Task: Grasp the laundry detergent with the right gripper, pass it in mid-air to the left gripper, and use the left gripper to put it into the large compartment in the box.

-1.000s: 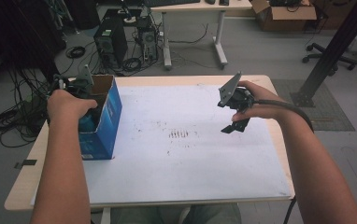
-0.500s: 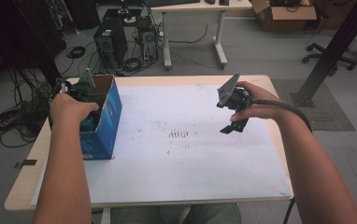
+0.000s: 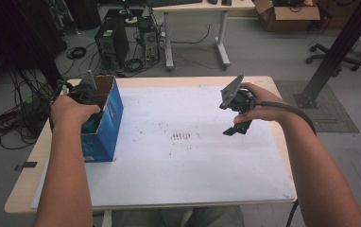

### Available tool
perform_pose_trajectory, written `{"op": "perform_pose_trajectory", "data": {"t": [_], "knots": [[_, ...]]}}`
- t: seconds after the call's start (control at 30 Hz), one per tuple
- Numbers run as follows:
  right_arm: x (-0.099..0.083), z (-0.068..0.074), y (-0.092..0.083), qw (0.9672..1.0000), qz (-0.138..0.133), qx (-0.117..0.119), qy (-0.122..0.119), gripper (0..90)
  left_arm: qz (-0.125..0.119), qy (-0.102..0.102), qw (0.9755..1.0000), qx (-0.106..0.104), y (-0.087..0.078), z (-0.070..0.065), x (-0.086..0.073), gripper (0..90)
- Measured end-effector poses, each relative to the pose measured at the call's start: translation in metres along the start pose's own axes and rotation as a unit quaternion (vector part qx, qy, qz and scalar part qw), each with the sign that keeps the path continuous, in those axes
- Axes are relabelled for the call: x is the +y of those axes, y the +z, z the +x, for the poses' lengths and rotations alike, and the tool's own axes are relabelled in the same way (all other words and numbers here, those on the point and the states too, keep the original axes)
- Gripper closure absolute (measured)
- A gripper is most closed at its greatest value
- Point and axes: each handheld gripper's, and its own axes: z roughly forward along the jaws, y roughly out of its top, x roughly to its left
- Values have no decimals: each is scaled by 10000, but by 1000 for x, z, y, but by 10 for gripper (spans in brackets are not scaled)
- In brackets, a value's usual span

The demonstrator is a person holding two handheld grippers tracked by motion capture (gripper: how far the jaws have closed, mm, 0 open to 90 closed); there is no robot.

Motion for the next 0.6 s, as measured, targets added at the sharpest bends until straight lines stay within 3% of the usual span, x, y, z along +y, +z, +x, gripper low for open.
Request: {"op": "perform_pose_trajectory", "data": {"t": [0.37, 0.47, 0.6], "knots": [[-4, 1, -1, 10000, -13, -11, 25, 28, -2, -15, 10000, -49, 0, 1, 0, 379], [-4, 1, -1, 10000, -14, -11, 21, 28, 17, -58, 10000, -29, -2, 0, 0, 323], [-3, 1, 0, 10000, -25, -9, 17, 29, 6, -71, 10000, -22, -3, 1, -1, 322]]}}
